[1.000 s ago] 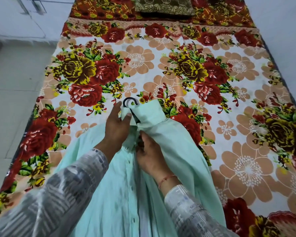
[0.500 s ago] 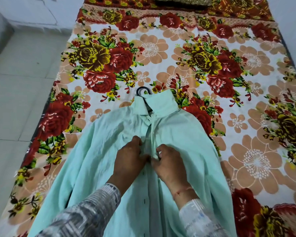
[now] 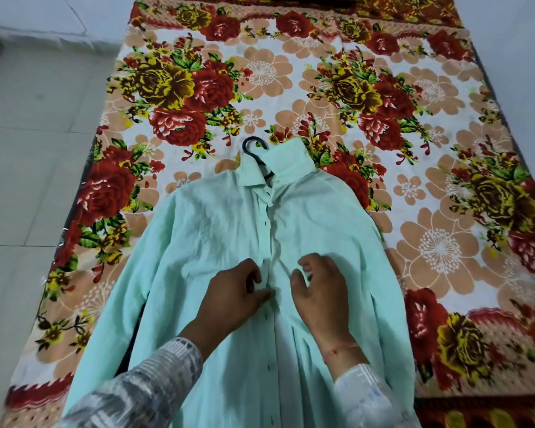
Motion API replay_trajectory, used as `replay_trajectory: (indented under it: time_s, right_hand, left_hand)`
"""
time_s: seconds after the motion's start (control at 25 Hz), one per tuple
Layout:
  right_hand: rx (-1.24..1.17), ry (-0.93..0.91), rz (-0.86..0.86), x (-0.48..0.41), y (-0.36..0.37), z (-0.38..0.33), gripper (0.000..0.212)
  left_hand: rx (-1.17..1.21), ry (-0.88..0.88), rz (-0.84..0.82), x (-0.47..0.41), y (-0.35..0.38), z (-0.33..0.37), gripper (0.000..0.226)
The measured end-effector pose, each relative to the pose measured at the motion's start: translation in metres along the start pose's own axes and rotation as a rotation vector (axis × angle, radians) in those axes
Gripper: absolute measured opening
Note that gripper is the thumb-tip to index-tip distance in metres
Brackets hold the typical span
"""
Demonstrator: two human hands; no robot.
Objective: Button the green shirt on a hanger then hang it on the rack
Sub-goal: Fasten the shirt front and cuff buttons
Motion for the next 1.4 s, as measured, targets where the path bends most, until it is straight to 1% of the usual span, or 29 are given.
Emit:
replay_trajectory:
  time_s: [0.08, 0.16, 0.2, 0.24, 0.28, 0.32, 0.36, 0.4, 0.44, 0.48, 0.52, 0.6, 0.68, 0.72, 0.76, 0.8, 0.84, 0.88, 0.92, 0.96, 1.04, 1.08, 1.12, 1.16, 1.24, 1.28, 1.32, 1.36, 1.4]
  right_hand:
    - [0.106, -0.005, -0.164, 0.038, -0.006, 0.002, 0.022]
    - [0.368, -0.039, -0.317, 0.073, -0.006, 0.008, 0.040]
    - [0.483, -0.031, -0.362, 0.087, -0.007, 0.015, 0.048]
    - [0.547, -0.002, -0.377, 0.096, -0.009, 0.023, 0.053]
    - [0.536, 0.032, -0.376, 0.101, -0.012, 0.029, 0.052]
    - [0.447, 0.057, -0.376, 0.105, -0.013, 0.033, 0.046]
    - [0.231, 0.148, -0.371, 0.106, -0.014, 0.034, 0.037]
    - [-0.047, 0.307, -0.357, 0.106, -0.013, 0.035, 0.027]
    - [-0.296, 0.466, -0.356, 0.111, -0.008, 0.036, 0.023]
    - [-0.427, 0.553, -0.311, 0.116, -0.006, 0.037, 0.023]
    - [-0.371, 0.517, -0.267, 0.120, -0.006, 0.036, 0.025]
    - [-0.107, 0.311, -0.149, 0.135, -0.014, 0.035, 0.032]
    - [0.004, 0.098, -0.060, 0.155, -0.030, 0.027, 0.028]
    - [0.059, 0.003, -0.059, 0.170, -0.037, 0.024, 0.026]
    - [0.143, -0.051, -0.098, 0.184, -0.043, 0.025, 0.027]
    - [0.240, -0.082, -0.171, 0.198, -0.045, 0.032, 0.033]
    - [0.355, -0.103, -0.263, 0.211, -0.046, 0.041, 0.040]
    - [0.469, -0.095, -0.356, 0.222, -0.047, 0.052, 0.045]
    - [0.554, -0.076, -0.425, 0.231, -0.047, 0.063, 0.046]
    - [0.587, -0.061, -0.453, 0.234, -0.046, 0.069, 0.041]
    - [0.541, -0.067, -0.418, 0.231, -0.048, 0.064, 0.022]
    - [0.500, -0.063, -0.423, 0.230, -0.046, 0.056, 0.016]
    - [0.454, -0.021, -0.487, 0.232, -0.040, 0.050, 0.017]
    - [0.373, 0.073, -0.579, 0.236, -0.035, 0.045, 0.022]
    - [0.157, 0.345, -0.818, 0.256, -0.020, 0.043, 0.031]
    - [0.122, 0.419, -0.891, 0.270, -0.014, 0.041, 0.032]
    - [0.190, 0.384, -0.887, 0.280, -0.013, 0.037, 0.034]
    - [0.327, 0.264, -0.804, 0.285, -0.015, 0.036, 0.037]
    - [0.459, 0.145, -0.703, 0.289, -0.020, 0.034, 0.043]
  left_hand:
    - [-0.118, 0.023, -0.049, 0.021, 0.011, 0.002, 0.043]
    - [-0.288, 0.052, -0.140, 0.041, 0.029, 0.001, 0.050]
    - [-0.373, 0.069, -0.187, 0.051, 0.040, 0.001, 0.050]
    - [-0.424, 0.086, -0.217, 0.061, 0.050, 0.001, 0.045]
    - [-0.444, 0.101, -0.224, 0.072, 0.058, 0.001, 0.034]
    - [-0.450, 0.112, -0.212, 0.081, 0.062, 0.001, 0.022]
    - [-0.438, 0.127, -0.186, 0.088, 0.063, -0.001, 0.014]
    - [-0.392, 0.147, -0.152, 0.094, 0.061, -0.003, 0.009]
    - [-0.324, 0.172, -0.134, 0.102, 0.059, -0.006, 0.007]
    - [-0.268, 0.192, -0.149, 0.110, 0.057, -0.008, 0.007]
    - [-0.249, 0.194, -0.191, 0.117, 0.055, -0.010, 0.008]
    - [-0.294, 0.123, -0.242, 0.136, 0.056, -0.011, 0.016]
    - [-0.345, 0.051, -0.220, 0.156, 0.060, -0.012, 0.043]
    - [-0.412, 0.039, -0.244, 0.168, 0.067, -0.013, 0.055]
    - [-0.509, 0.050, -0.305, 0.181, 0.077, -0.015, 0.061]
    - [-0.605, 0.073, -0.380, 0.194, 0.087, -0.015, 0.060]
    - [-0.671, 0.098, -0.443, 0.207, 0.095, -0.016, 0.052]
    - [-0.697, 0.126, -0.463, 0.215, 0.100, -0.018, 0.039]
    - [-0.707, 0.150, -0.468, 0.223, 0.101, -0.021, 0.025]
    - [-0.705, 0.174, -0.477, 0.228, 0.102, -0.026, 0.016]
    - [-0.685, 0.204, -0.558, 0.237, 0.101, -0.040, 0.013]
    - [-0.655, 0.190, -0.646, 0.242, 0.099, -0.048, 0.013]
    - [-0.594, 0.162, -0.748, 0.248, 0.098, -0.055, 0.014]
    - [-0.488, 0.102, -0.862, 0.256, 0.097, -0.062, 0.018]
    - [-0.284, -0.012, -1.053, 0.275, 0.096, -0.066, 0.025]
    - [-0.275, -0.030, -1.085, 0.284, 0.097, -0.067, 0.025]
    - [-0.325, -0.007, -1.040, 0.289, 0.096, -0.067, 0.027]
    - [-0.423, 0.051, -0.910, 0.289, 0.095, -0.065, 0.040]
    - [-0.505, 0.118, -0.709, 0.287, 0.094, -0.061, 0.051]
Point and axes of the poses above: each hand's wrist, its own x-axis away from the middle knuckle, its own y-axis out of the palm, z = x × y, the point moved 5 cm from there along -x, towards the middle knuckle, and after that the axes turned 11 degrees about -x, right-handed, at the moved point
